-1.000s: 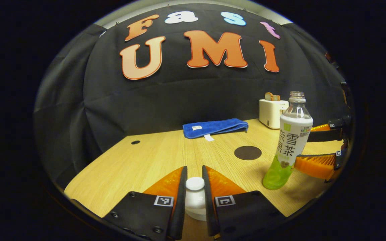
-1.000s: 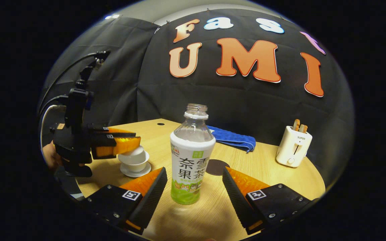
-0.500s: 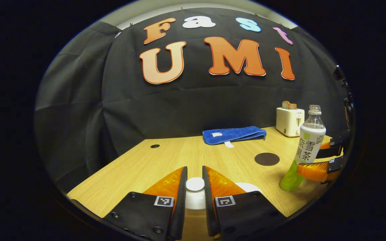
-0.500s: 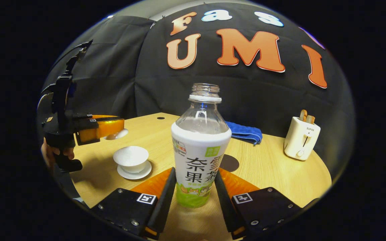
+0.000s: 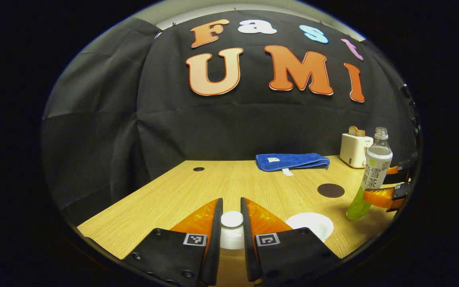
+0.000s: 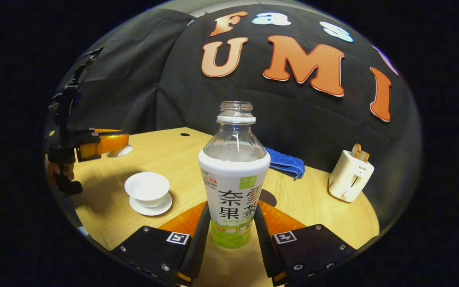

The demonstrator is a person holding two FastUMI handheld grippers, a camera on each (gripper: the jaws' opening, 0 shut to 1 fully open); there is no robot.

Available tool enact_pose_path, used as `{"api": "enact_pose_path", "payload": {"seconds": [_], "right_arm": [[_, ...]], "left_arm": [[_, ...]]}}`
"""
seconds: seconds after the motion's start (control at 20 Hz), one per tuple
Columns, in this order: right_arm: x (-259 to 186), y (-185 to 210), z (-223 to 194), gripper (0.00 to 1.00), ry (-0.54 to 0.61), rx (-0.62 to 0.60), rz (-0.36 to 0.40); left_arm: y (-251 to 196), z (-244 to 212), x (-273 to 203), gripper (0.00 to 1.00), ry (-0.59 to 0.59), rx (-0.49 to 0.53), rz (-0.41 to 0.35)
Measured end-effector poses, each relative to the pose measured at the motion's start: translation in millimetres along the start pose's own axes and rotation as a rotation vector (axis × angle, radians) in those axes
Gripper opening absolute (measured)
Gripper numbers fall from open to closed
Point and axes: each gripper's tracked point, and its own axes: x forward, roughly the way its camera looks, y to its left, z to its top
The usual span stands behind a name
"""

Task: Open the teacup lid with one hand, grasp the water bottle and pour water into the teacup with the other hand; after pouring, place the water bottle on the coaster and then close the teacup lid.

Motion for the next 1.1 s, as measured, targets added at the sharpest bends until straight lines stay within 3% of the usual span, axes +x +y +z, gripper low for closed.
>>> {"api": "enact_pose_path", "payload": {"seconds": [0.2,0.55,0.6,0.7,0.8,0.9,0.95,1.1], "right_arm": [[3.0,-3.3,10.8,0.62,-0.011,-0.211,-0.061],[13.3,-12.3,20.5,0.62,-0.017,-0.451,-0.155],[13.5,-13.7,23.9,0.62,-0.023,-0.498,-0.17],[13.7,-15.0,29.1,0.62,-0.036,-0.615,-0.194],[14.8,-13.0,34.3,0.62,-0.054,-0.74,-0.204],[14.1,-12.1,36.1,0.62,-0.064,-0.836,-0.206],[16.0,-12.7,37.0,0.62,-0.069,-0.869,-0.208],[17.4,-12.0,38.9,0.62,-0.081,-0.933,-0.207]], "left_arm": [[15.5,-8.4,-3.8,0.31,0.013,-0.027,0.026],[32.2,-9.0,-9.8,0.34,0.001,-0.021,0.05],[32.9,-10.0,-8.9,0.28,0.0,-0.021,0.05],[35.1,-10.4,-8.5,0.28,-0.001,-0.023,0.052],[36.6,-14.1,-8.8,0.34,0.003,-0.029,0.052],[38.6,-17.0,-8.5,0.28,0.011,-0.037,0.052],[40.2,-18.3,-10.5,0.34,0.012,-0.037,0.055],[45.8,-19.4,-10.4,0.31,0.013,-0.045,0.063]]}}
